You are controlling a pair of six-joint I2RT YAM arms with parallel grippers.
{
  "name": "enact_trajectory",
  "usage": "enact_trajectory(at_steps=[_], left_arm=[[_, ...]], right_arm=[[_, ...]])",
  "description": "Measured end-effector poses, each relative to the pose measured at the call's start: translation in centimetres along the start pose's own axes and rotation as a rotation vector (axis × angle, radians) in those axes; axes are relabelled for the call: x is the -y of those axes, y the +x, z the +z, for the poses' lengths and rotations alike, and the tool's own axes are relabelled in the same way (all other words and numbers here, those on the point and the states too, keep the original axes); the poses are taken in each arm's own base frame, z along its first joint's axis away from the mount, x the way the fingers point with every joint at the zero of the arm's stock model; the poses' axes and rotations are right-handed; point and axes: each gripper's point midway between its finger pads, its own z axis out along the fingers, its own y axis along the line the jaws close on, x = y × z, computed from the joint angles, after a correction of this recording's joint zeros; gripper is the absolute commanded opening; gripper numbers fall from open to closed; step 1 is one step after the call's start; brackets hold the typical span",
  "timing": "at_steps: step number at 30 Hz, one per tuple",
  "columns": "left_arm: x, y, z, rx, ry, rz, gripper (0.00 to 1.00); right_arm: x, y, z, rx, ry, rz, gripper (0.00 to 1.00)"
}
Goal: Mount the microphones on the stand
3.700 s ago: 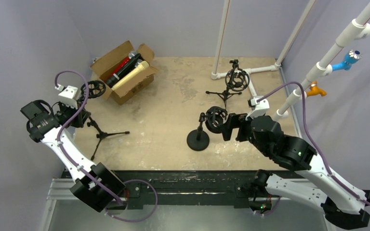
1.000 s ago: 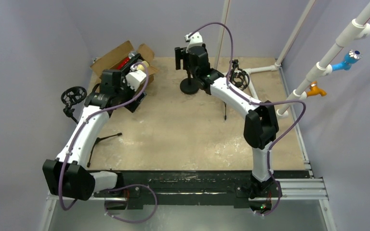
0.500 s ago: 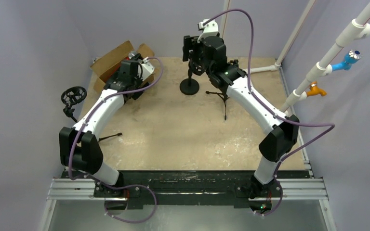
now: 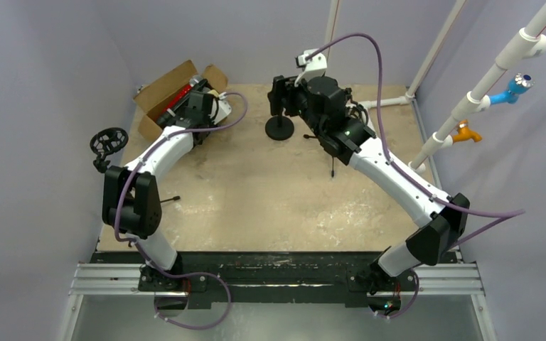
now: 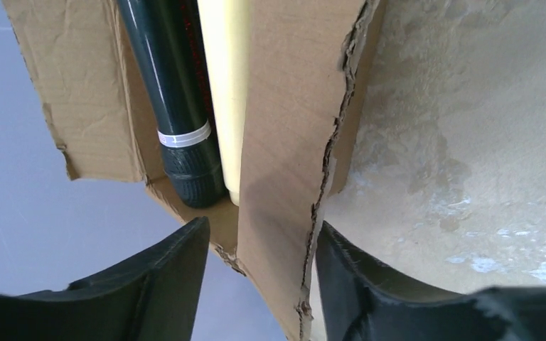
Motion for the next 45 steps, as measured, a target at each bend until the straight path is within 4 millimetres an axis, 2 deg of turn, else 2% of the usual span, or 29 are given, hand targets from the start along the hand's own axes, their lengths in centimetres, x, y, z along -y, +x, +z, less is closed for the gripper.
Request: enact_trajectory(at_steps=[3,7,10,13,16,20,23,25,27,30,32,36,38,41,43,45], left_arm=[[0.0,0.2,0.4,-0.017,-0.010,0.017,0.01],[-0.7,0.1,0.6,-0.045,-0.030,0.032,0.00],[-0.7,0.1,0.2,-0.054,0.000,0.011,0.00],[0.1,-0.2,-0.9,-0.059,0.083,-0.046,0.00],[1.7,-1.1,-2.9,-0.044,0.237,-0.158,0.00],[5.1,-2.2,-5.8,-0.035,0.465,-0.317,0.00],[7.3,-2.8,-7.7,-0.048,0.598,-0.423,0.20],[8.5,-3.3,-9.0,-0.057,0.681,-0.501,0.26],[9.8,-3.9,-10.3,-0.064,0.761,-0.580,0.38],[11.1,-4.0,-12.4,-0.078,0.855,-0.667,0.47],[11.3,-4.2,-13.8,-0.080,0.900,-0.705,0.55],[9.6,-4.2,-15.3,-0.048,0.913,-0.771,0.61],[7.0,-3.6,-15.4,-0.019,0.851,-0.812,0.66],[2.2,-2.2,-15.1,0.054,0.678,-0.846,0.72],[-0.9,-1.0,-15.6,0.113,0.537,-0.827,0.78],[-2.6,-0.4,-16.5,0.169,0.446,-0.799,0.81]], right_arm=[[-1.2,2.5,-0.6,-0.038,-0.025,0.002,0.78],[-2.1,6.6,-1.2,-0.110,-0.042,0.011,0.75],[-2.7,8.4,-1.8,-0.142,-0.052,0.023,0.74],[-3.2,9.3,-2.4,-0.158,-0.062,0.044,0.74],[-3.7,10.0,-3.0,-0.174,-0.077,0.076,0.74],[-4.2,11.4,-3.4,-0.209,-0.101,0.115,0.74],[-4.4,13.2,-3.6,-0.251,-0.116,0.140,0.76],[-4.7,14.2,-3.9,-0.281,-0.134,0.154,0.78],[-5.2,14.6,-4.0,-0.298,-0.155,0.172,0.80],[-6.0,14.5,-4.1,-0.303,-0.189,0.204,0.81],[-6.7,14.6,-3.9,-0.309,-0.217,0.227,0.81],[-7.8,16.4,-3.1,-0.358,-0.246,0.256,0.81],[-8.6,17.4,-2.1,-0.387,-0.257,0.269,0.81],[-9.8,18.7,-0.6,-0.421,-0.276,0.293,0.81],[-10.5,19.8,0.2,-0.442,-0.287,0.316,0.80],[-11.1,20.7,0.7,-0.459,-0.298,0.344,0.79]])
